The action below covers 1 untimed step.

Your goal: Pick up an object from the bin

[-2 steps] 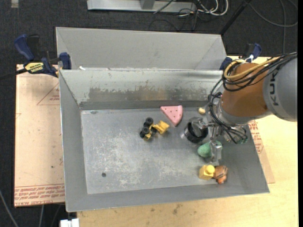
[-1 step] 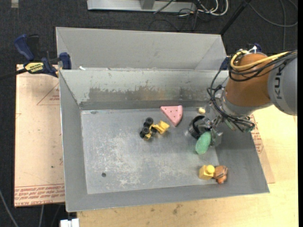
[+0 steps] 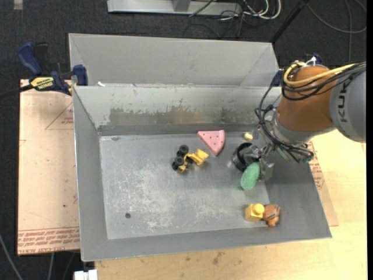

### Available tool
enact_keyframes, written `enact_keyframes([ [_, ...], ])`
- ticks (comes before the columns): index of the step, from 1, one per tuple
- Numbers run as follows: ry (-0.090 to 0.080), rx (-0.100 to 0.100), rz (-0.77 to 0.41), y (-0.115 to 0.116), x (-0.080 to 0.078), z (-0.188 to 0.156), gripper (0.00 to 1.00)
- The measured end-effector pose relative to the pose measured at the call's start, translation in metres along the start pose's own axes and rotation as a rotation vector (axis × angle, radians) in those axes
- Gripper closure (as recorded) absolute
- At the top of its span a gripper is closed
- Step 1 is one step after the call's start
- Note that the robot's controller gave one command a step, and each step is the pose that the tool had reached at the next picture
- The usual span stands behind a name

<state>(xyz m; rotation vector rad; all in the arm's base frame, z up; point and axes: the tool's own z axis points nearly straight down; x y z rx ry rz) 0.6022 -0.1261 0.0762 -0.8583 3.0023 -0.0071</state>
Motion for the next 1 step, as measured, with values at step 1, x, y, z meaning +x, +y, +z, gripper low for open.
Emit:
enact_keyframes([
  [1, 0.012, -0.009, -0.038, 0.0285, -0.0196, -0.1243, 1.00],
])
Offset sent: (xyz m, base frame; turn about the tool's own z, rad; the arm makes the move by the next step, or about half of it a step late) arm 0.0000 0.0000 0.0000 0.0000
